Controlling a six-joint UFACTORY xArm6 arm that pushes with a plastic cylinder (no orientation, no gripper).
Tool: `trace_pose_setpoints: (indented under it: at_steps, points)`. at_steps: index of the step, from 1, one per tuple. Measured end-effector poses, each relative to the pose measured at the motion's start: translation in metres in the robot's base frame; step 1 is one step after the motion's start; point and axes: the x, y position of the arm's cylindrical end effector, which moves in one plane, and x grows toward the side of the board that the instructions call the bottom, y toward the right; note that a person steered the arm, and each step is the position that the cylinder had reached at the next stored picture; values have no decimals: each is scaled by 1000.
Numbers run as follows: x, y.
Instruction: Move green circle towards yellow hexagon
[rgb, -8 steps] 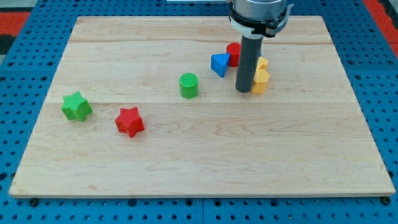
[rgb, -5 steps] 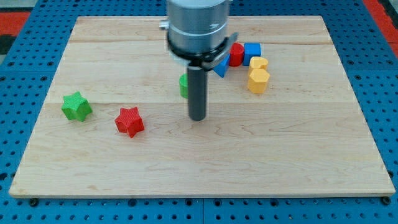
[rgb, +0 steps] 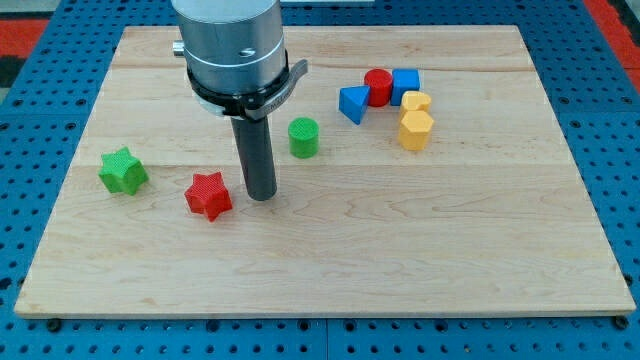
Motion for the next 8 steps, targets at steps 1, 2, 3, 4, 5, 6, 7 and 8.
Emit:
trace_pose_setpoints:
  at_steps: [1, 2, 3, 4, 5, 6, 7, 8]
  points:
    - [6, 0]
    - [12, 0]
    - [14, 0]
    - [14, -1]
    - [14, -1]
    - [1, 0]
    - [-9, 8]
    - [-17, 7]
